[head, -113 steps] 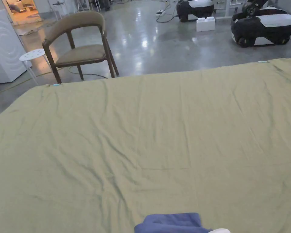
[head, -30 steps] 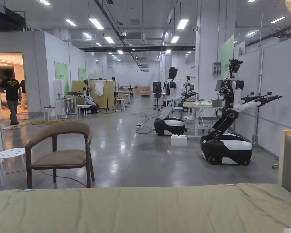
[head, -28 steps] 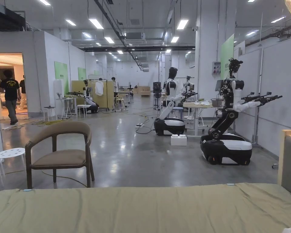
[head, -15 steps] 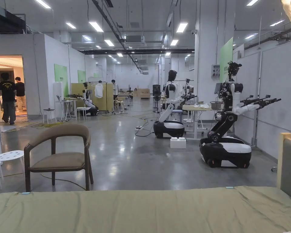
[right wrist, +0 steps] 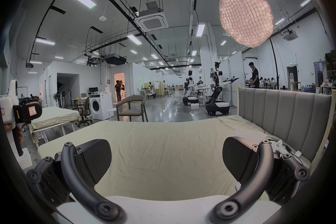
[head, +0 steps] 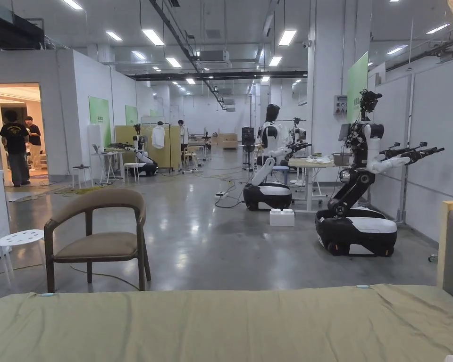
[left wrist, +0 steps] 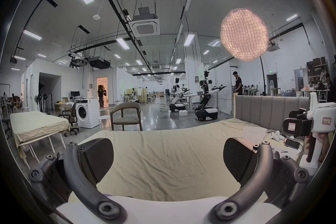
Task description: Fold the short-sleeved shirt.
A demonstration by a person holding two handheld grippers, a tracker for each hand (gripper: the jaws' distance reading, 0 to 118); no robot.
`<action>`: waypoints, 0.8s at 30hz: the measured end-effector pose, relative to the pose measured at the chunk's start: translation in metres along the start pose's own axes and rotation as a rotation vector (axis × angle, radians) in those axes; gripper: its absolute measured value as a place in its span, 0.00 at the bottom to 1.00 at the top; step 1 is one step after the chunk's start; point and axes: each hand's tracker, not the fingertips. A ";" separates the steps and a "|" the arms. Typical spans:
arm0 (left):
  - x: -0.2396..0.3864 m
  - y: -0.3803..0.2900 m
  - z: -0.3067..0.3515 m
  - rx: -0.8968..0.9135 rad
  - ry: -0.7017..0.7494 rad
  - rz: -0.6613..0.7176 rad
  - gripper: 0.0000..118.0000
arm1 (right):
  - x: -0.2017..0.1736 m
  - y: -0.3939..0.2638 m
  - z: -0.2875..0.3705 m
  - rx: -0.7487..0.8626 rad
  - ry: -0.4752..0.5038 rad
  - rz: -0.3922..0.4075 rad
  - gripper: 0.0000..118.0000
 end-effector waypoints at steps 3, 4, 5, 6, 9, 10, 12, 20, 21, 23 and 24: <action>-0.001 -0.001 -0.001 -0.013 0.009 0.009 1.00 | -0.001 -0.001 -0.001 -0.007 -0.007 0.008 1.00; -0.001 -0.001 -0.001 -0.017 0.013 0.009 1.00 | -0.001 0.000 0.000 -0.008 -0.007 0.009 1.00; -0.001 -0.001 -0.001 -0.019 0.014 0.009 1.00 | -0.002 0.000 0.000 -0.008 -0.008 0.010 1.00; -0.001 -0.002 -0.001 -0.021 0.014 0.009 1.00 | -0.002 0.000 0.000 -0.008 -0.008 0.010 1.00; -0.007 -0.005 0.002 -0.024 0.014 0.015 1.00 | -0.001 0.000 0.000 -0.007 -0.005 -0.003 1.00; -0.007 -0.005 0.002 -0.024 0.013 0.015 1.00 | -0.001 0.001 0.000 -0.010 -0.005 -0.007 1.00; -0.008 -0.005 0.002 -0.027 0.017 0.013 1.00 | 0.000 0.001 -0.001 -0.013 -0.010 -0.015 1.00; -0.007 -0.007 0.000 -0.051 0.021 0.017 1.00 | 0.007 0.001 0.000 -0.023 -0.015 -0.067 1.00; -0.007 -0.008 -0.001 -0.054 0.020 0.018 1.00 | 0.007 0.001 -0.001 -0.027 -0.016 -0.070 1.00; -0.007 -0.008 -0.001 -0.056 0.020 0.020 1.00 | 0.007 0.003 -0.004 -0.047 -0.013 -0.070 1.00; -0.007 -0.008 -0.002 -0.057 0.020 0.022 1.00 | 0.008 0.003 -0.006 -0.063 -0.011 -0.075 1.00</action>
